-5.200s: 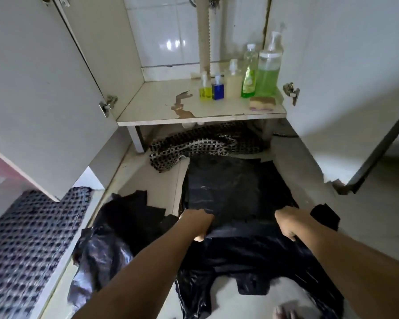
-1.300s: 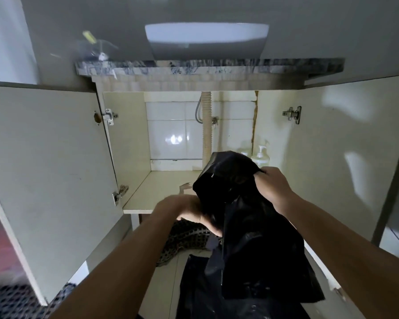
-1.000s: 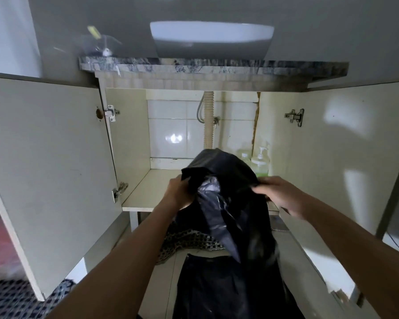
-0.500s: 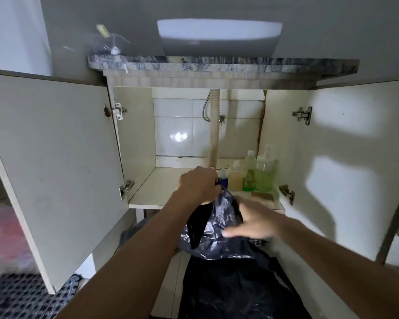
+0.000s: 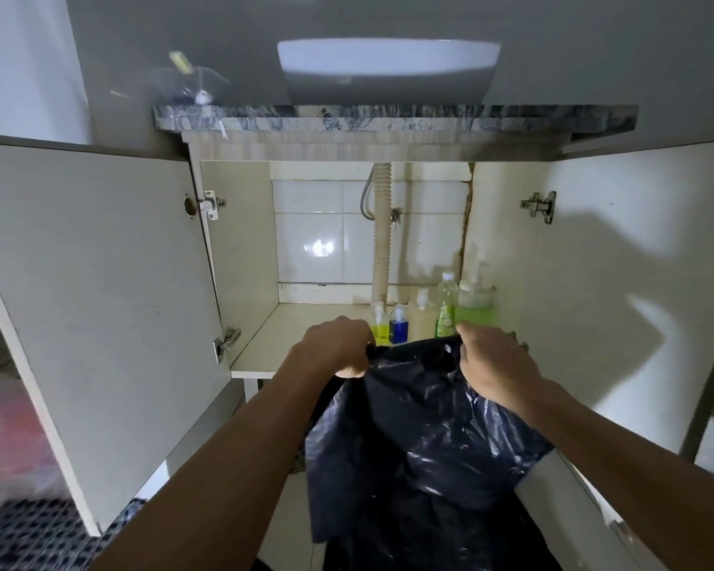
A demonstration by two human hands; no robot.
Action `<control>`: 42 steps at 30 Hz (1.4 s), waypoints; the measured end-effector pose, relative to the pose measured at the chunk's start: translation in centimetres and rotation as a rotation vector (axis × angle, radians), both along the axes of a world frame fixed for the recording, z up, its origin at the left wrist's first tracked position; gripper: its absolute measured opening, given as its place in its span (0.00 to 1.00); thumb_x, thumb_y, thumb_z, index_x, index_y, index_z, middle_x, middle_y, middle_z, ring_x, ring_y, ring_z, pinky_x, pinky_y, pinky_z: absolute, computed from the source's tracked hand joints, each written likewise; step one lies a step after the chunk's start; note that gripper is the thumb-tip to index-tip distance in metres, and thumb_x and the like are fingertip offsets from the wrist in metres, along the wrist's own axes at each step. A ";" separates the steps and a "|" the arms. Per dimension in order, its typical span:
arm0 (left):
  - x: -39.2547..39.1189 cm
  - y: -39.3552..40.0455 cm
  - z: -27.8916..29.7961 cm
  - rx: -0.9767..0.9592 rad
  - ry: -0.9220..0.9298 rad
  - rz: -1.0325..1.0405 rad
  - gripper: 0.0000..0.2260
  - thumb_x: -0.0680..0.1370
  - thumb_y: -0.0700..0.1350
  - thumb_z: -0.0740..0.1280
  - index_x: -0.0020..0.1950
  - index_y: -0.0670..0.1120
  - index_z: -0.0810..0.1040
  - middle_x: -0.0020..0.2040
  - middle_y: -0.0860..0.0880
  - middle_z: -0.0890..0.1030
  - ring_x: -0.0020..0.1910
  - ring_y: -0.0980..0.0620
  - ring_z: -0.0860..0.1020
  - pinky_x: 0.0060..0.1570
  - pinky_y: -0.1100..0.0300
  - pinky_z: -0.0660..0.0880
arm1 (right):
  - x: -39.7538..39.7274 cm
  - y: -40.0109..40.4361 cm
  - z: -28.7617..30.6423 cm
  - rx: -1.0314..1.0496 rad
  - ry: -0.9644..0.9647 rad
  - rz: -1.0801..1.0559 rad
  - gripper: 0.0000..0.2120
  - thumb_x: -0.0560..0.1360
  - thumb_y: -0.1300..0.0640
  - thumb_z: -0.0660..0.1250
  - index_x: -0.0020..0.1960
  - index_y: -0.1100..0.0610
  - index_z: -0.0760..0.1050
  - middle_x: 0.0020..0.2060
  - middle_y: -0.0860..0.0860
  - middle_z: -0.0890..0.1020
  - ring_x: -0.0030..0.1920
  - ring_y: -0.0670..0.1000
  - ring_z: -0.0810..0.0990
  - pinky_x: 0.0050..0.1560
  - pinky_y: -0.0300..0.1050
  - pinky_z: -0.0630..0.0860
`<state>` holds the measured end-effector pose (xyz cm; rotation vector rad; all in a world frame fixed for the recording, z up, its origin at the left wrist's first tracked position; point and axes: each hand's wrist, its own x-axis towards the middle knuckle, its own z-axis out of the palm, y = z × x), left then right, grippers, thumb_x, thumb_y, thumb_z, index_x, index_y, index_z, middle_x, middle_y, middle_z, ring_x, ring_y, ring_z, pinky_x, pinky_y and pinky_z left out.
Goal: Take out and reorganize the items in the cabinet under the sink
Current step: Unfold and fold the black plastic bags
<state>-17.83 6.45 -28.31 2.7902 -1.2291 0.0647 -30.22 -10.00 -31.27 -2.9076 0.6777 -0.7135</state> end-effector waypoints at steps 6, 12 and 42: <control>0.7 -0.4 -0.7 -0.016 0.064 -0.019 0.15 0.75 0.41 0.64 0.61 0.50 0.79 0.53 0.46 0.81 0.51 0.45 0.78 0.48 0.54 0.76 | -1.0 -0.8 1.0 0.056 -0.016 0.124 0.17 0.78 0.62 0.54 0.32 0.55 0.58 0.24 0.50 0.65 0.24 0.48 0.62 0.26 0.41 0.59; 0.3 -0.3 -0.2 -0.221 -0.031 -0.034 0.14 0.77 0.37 0.60 0.57 0.48 0.81 0.50 0.46 0.81 0.48 0.46 0.78 0.44 0.54 0.76 | -2.9 -2.2 2.3 0.263 0.092 0.339 0.12 0.77 0.54 0.63 0.41 0.62 0.75 0.28 0.52 0.74 0.27 0.47 0.70 0.31 0.38 0.64; -1.9 -3.1 -3.2 -0.309 -0.460 0.055 0.12 0.76 0.43 0.65 0.57 0.47 0.69 0.43 0.47 0.79 0.41 0.43 0.79 0.40 0.55 0.69 | -6.3 -7.0 0.1 -0.251 -0.133 0.071 0.13 0.65 0.68 0.67 0.48 0.60 0.77 0.38 0.56 0.81 0.40 0.60 0.79 0.38 0.43 0.65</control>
